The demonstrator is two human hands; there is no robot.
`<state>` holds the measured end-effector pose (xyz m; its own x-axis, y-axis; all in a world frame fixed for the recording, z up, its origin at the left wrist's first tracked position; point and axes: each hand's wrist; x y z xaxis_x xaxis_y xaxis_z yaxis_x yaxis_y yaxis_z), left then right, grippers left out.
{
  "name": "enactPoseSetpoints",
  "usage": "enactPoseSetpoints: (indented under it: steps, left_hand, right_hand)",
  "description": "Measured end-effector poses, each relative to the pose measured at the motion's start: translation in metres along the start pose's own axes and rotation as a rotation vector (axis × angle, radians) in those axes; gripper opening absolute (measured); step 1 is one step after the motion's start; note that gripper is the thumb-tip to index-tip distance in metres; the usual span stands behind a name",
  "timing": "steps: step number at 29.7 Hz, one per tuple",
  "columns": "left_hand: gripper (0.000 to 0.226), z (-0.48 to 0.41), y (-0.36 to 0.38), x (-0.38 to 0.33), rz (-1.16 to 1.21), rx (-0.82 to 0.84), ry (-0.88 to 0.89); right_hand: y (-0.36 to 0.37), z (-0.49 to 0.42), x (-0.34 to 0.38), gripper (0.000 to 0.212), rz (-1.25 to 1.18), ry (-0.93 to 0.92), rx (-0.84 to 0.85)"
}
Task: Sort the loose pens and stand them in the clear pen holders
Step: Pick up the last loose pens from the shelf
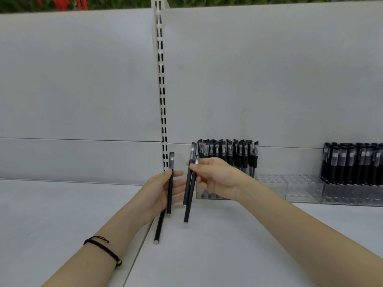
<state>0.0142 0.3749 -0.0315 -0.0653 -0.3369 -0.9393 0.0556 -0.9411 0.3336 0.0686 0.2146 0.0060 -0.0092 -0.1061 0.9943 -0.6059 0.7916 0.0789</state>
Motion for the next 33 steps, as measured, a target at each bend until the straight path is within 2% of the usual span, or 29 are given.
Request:
enactPoseSetpoints:
  steps: [2, 6, 12, 17, 20, 23, 25, 30, 33]
  left_hand:
    - [0.036, 0.005, 0.006, 0.001, -0.069, 0.098, -0.046]
    - [0.033, 0.01, 0.013, 0.001, -0.114, 0.174, -0.076]
    - [0.038, 0.008, 0.01, 0.003, -0.266, 0.175, -0.046]
    - [0.026, 0.008, 0.01, 0.004, -0.291, 0.22, 0.015]
    - [0.025, 0.006, 0.006, -0.001, -0.334, 0.132, 0.104]
    - [0.025, 0.003, -0.006, -0.013, -0.137, -0.084, 0.26]
    - [0.024, 0.001, -0.011, -0.016, -0.054, -0.122, 0.306]
    - [0.024, 0.001, -0.009, -0.012, -0.073, -0.147, 0.301]
    - [0.023, 0.001, -0.01, -0.014, -0.059, -0.138, 0.302]
  right_hand:
    - [-0.001, 0.0, 0.002, 0.009, 0.009, -0.094, -0.035]
    - [0.002, 0.001, 0.0, 0.005, 0.271, -0.211, -0.132]
    - [0.004, 0.003, 0.001, 0.006, 0.368, -0.214, -0.187]
    - [0.004, 0.005, 0.001, 0.012, 0.397, -0.211, -0.169]
    - [0.005, 0.005, 0.0, 0.013, 0.395, -0.214, -0.181]
    - [0.006, 0.006, -0.007, 0.015, 0.446, -0.143, -0.151]
    - [0.012, 0.004, -0.016, 0.016, 0.525, -0.08, -0.11]
    - [0.046, -0.007, -0.039, 0.042, 1.006, -0.019, -0.056]
    - [0.062, -0.011, -0.044, 0.044, 1.229, 0.043, -0.058]
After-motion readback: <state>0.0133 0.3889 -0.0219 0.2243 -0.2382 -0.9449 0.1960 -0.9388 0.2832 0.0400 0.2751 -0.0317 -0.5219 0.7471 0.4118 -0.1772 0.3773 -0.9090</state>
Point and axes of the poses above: each hand's wrist, its own z-axis away from the middle knuckle, its own y-axis out of the palm, x = y × z, and after that the axes turned 4 degrees about -y, right-handed
